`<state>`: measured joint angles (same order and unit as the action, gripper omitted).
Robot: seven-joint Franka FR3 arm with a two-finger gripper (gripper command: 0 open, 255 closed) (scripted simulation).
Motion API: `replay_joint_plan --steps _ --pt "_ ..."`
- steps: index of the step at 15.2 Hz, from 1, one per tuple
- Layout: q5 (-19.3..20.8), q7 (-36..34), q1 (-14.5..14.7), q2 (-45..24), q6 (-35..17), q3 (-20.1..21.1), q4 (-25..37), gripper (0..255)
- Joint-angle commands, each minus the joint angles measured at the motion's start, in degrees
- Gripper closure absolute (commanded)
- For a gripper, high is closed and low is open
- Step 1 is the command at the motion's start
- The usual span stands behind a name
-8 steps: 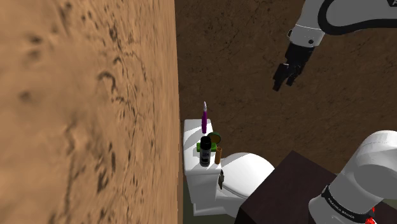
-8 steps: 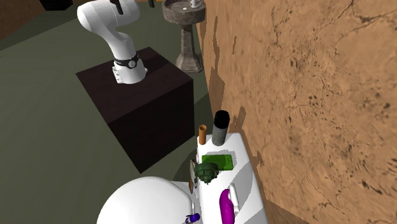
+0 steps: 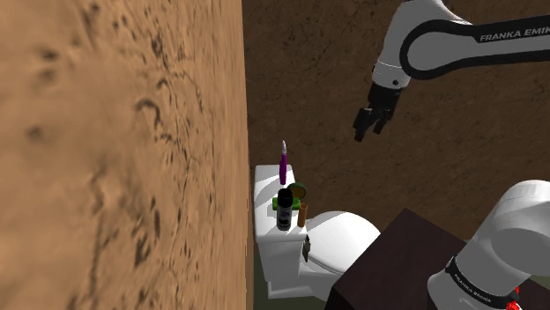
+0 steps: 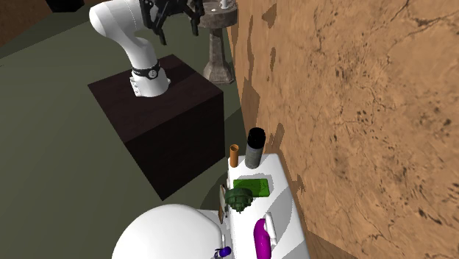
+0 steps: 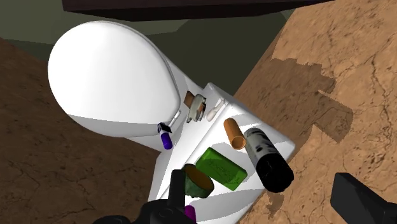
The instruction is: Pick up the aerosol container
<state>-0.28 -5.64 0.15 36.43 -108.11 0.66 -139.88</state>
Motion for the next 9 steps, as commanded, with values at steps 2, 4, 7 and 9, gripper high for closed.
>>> replay_joint_plan --steps 2,4,7,9 --pt "-0.7 -1.8 0.7 -5.3 -5.2 1.5 -0.4 0" --pt "-1.0 -2.8 1.0 -9.0 -8.4 2.3 -0.4 0" --pt "-1.2 -4.2 1.4 -14.9 -13.1 3.5 0.2 0" --pt "-1.2 -5.2 1.7 -19.0 -16.1 4.2 1.0 0"
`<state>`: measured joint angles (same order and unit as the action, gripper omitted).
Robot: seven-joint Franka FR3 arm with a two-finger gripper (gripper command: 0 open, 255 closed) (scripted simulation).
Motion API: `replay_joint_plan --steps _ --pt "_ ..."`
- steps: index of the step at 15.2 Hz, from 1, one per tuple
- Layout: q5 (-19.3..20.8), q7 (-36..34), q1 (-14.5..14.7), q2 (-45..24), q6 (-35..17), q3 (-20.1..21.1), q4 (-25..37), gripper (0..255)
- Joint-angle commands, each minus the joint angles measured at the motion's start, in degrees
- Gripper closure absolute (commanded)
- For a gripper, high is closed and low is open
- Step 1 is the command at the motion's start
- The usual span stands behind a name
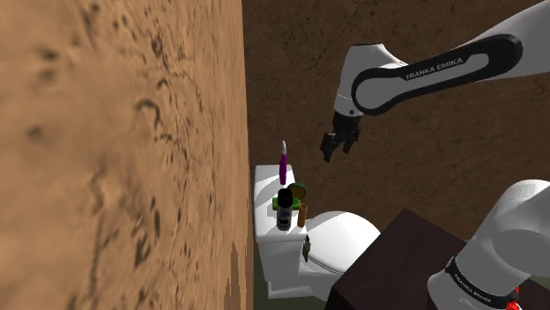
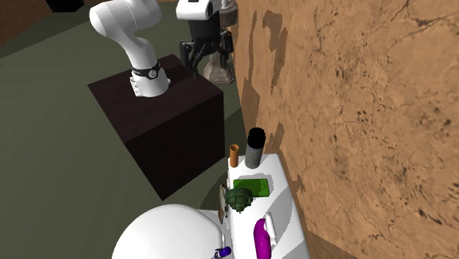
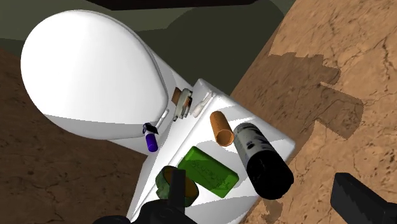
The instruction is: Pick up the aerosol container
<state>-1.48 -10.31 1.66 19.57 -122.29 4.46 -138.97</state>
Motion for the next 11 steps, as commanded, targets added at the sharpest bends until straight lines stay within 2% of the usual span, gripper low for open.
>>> replay_joint_plan --steps 1,11 --pt "0.0 -1.1 0.3 -4.3 -3.3 0.8 0.6 0" --pt "2.6 -7.0 1.8 -26.4 -14.3 3.3 9.6 0"
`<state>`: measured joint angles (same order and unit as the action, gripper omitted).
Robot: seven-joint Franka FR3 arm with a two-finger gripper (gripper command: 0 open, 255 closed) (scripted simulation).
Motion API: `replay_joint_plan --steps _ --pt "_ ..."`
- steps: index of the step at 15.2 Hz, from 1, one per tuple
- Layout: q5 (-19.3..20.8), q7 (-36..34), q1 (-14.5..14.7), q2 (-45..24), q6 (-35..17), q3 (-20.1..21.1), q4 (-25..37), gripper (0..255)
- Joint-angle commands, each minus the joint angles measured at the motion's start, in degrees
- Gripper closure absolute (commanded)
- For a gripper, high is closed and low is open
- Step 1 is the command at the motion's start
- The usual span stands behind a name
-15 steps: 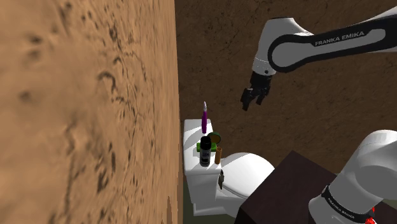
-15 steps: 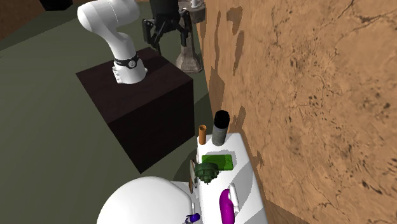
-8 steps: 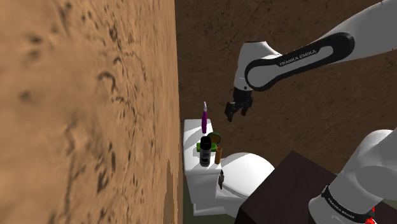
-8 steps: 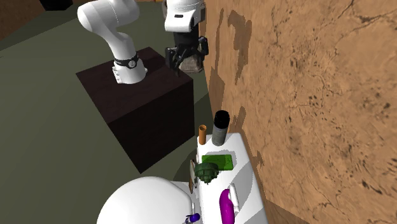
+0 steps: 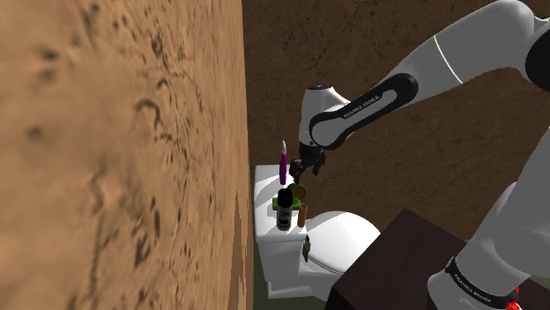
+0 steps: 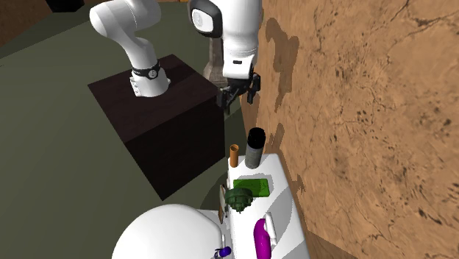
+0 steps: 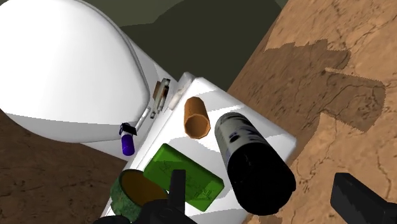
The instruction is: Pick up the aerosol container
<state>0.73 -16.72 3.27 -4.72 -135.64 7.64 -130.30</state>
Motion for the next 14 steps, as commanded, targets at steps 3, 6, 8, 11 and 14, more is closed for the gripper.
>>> replay_joint_plan --steps 3,6,8,11,14 --pt "1.5 -2.3 1.0 -8.9 -3.0 0.2 5.0 0" --pt "2.6 -3.9 2.1 -15.7 -4.5 0.1 9.7 0" --pt "3.1 -4.6 2.6 -18.8 -4.9 -0.1 12.1 0" --pt "3.4 -4.8 2.8 -20.6 -6.7 -0.3 12.1 0" --pt "3.7 -5.0 3.0 -22.5 -8.5 -0.6 12.2 0"
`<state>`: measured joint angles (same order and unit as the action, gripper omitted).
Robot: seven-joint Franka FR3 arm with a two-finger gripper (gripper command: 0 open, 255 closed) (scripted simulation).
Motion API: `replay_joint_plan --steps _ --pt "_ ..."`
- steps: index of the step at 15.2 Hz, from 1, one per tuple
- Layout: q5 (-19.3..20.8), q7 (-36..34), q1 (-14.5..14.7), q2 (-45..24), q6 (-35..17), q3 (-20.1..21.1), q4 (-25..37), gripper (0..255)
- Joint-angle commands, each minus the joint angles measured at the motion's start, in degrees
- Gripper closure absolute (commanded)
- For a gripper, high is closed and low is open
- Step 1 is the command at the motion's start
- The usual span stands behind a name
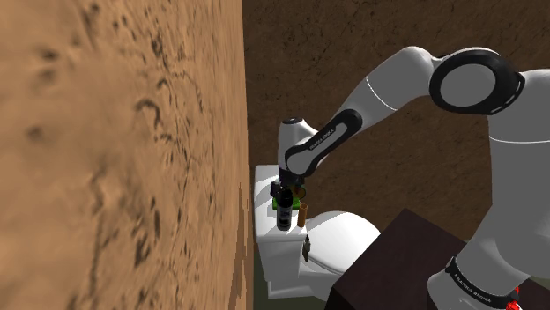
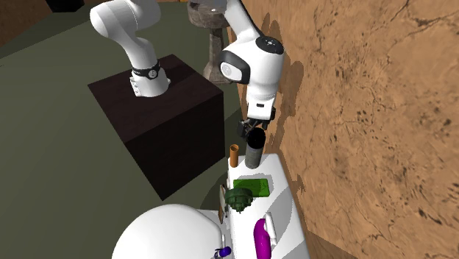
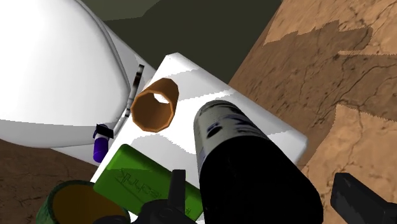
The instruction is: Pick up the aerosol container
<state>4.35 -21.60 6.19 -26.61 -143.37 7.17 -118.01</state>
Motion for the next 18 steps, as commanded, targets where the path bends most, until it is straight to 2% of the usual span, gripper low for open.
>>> replay_joint_plan --steps 1,3,4,13,18 --pt "0.3 -0.2 0.2 -1.6 -1.6 -0.2 0.0 0" --pt "0.3 -0.2 0.2 -1.6 -1.6 -0.2 0.0 0" --pt "0.3 -0.2 0.2 -1.5 -1.6 -0.2 -0.1 255" --pt "0.3 -0.2 0.2 -1.6 -1.6 -0.2 0.0 255" --pt "-0.3 0.1 -0.1 1.5 1.3 0.2 -0.2 255"
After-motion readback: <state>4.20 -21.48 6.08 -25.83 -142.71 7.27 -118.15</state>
